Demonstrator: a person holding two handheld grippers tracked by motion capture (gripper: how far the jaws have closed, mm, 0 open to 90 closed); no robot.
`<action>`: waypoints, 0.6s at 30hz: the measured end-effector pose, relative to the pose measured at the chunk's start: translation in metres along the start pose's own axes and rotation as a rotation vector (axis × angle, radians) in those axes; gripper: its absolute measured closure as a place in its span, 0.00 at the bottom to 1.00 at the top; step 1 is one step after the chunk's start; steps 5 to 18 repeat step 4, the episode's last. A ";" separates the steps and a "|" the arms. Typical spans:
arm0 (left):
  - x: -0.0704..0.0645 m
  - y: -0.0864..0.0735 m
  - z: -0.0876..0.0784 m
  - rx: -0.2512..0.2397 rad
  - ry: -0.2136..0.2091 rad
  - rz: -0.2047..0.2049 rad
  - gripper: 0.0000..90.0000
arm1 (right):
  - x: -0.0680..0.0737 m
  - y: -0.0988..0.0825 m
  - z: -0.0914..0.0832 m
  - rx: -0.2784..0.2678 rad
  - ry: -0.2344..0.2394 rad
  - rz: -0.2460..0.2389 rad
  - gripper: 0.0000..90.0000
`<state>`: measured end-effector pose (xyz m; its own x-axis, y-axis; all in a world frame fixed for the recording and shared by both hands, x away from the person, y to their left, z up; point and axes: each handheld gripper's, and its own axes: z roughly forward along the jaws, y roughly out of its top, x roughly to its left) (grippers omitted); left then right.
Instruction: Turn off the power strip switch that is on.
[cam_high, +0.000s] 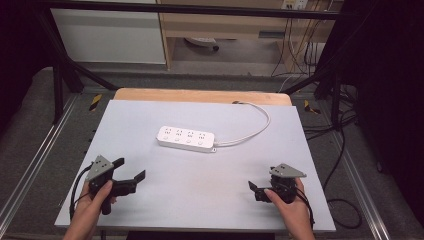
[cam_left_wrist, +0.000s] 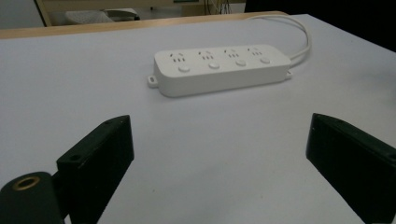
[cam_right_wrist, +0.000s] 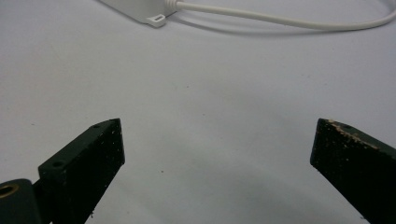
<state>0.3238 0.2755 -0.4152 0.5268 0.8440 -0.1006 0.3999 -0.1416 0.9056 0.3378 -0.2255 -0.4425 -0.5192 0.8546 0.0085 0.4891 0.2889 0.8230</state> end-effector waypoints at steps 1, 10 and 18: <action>-0.001 -0.004 0.000 0.001 -0.007 -0.005 0.08 | -0.001 -0.001 0.001 0.007 -0.009 0.003 0.04; -0.003 -0.007 0.003 0.011 -0.016 -0.001 0.08 | -0.003 -0.004 0.007 0.038 -0.031 0.008 0.04; -0.003 -0.007 0.003 0.011 -0.016 -0.001 0.08 | -0.003 -0.004 0.007 0.038 -0.031 0.008 0.04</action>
